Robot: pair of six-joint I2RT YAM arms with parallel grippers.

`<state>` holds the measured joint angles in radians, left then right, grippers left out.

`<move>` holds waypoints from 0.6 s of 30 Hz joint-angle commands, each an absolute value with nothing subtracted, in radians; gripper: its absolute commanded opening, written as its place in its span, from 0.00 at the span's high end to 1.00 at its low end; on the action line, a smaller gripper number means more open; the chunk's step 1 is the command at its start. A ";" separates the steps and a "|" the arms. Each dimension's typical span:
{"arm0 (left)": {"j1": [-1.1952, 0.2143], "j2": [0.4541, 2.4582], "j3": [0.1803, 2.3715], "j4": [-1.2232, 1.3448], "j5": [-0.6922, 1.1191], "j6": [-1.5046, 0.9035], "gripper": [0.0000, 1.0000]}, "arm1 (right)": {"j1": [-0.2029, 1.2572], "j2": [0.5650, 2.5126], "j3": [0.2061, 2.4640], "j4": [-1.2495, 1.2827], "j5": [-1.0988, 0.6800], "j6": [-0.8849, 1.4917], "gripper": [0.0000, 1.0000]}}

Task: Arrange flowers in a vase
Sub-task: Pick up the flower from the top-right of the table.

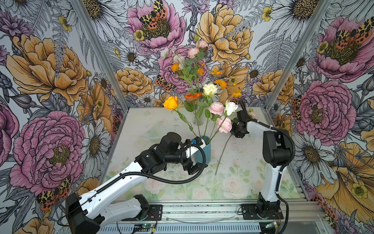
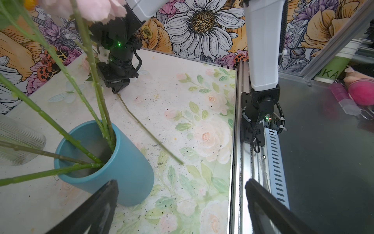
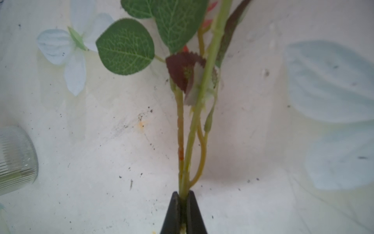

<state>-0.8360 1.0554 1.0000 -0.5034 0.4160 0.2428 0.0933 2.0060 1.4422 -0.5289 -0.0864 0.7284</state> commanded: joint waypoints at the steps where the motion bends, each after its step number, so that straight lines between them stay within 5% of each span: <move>1: -0.847 1.024 0.989 -0.479 0.399 0.235 0.01 | 0.115 1.779 1.463 -0.520 0.035 0.645 1.00; 13: -0.847 0.841 0.915 -0.476 0.278 0.044 0.01 | 0.328 1.092 1.411 -0.364 0.475 0.319 1.00; 18: -0.844 0.766 0.897 -0.477 0.284 0.008 0.01 | 0.435 0.927 1.394 -0.186 0.381 0.226 1.00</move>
